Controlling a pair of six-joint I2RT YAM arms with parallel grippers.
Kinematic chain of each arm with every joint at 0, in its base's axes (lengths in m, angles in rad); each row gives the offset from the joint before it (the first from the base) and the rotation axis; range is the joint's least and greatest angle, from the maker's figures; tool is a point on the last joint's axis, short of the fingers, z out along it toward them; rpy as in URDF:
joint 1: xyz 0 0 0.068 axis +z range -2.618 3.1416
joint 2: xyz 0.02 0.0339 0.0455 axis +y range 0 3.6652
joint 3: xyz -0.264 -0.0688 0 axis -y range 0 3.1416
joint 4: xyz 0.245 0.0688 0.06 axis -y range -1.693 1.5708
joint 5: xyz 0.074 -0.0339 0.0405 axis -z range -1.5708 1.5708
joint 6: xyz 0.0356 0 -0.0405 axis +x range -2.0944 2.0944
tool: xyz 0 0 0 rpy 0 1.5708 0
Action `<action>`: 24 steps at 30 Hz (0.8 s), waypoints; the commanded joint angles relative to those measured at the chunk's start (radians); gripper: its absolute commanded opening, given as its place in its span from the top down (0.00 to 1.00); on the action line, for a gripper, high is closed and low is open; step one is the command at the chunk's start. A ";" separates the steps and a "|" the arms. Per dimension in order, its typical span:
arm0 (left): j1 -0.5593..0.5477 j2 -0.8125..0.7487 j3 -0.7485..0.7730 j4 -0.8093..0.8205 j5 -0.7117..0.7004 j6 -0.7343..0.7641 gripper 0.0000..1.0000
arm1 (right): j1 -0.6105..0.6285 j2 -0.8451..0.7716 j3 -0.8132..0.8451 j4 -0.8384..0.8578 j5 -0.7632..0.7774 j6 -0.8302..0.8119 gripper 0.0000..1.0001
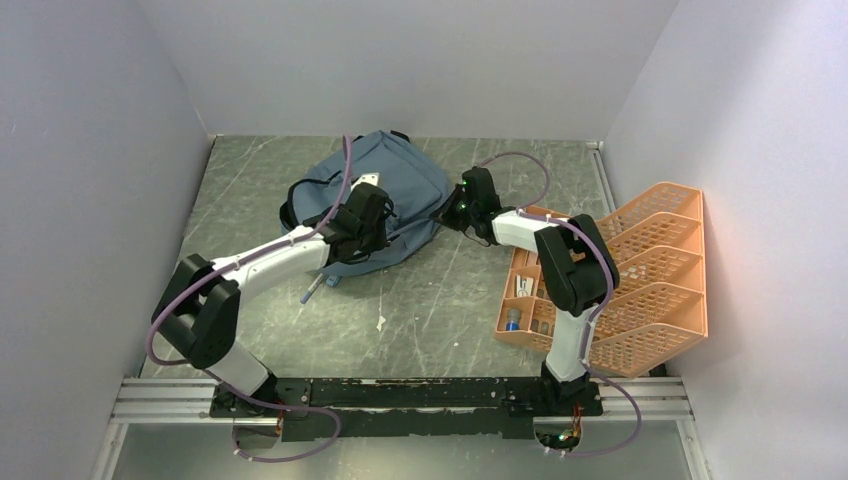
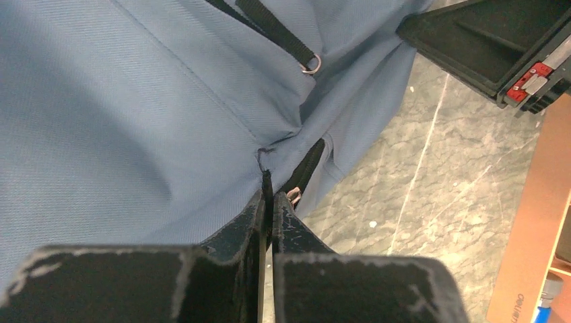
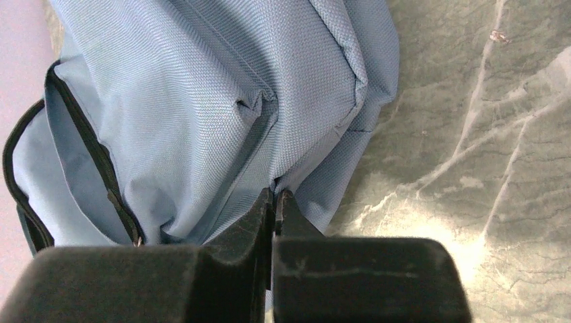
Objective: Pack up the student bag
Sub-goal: Zip the student bag at the center of the board.
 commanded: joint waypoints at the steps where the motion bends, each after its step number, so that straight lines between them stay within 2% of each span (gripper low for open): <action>1: -0.005 -0.054 -0.023 -0.047 -0.063 0.038 0.95 | -0.044 -0.019 -0.021 0.018 0.042 -0.034 1.00; 8: -0.004 -0.122 -0.031 -0.089 -0.120 0.094 0.95 | -0.073 -0.035 -0.026 -0.005 0.064 -0.070 1.00; 17: -0.004 -0.188 -0.043 -0.114 -0.079 0.217 0.95 | -0.112 -0.038 0.013 -0.076 0.111 -0.171 1.00; 24: -0.004 -0.247 -0.073 -0.140 -0.082 0.257 0.95 | -0.165 -0.010 0.091 -0.147 0.122 -0.267 1.00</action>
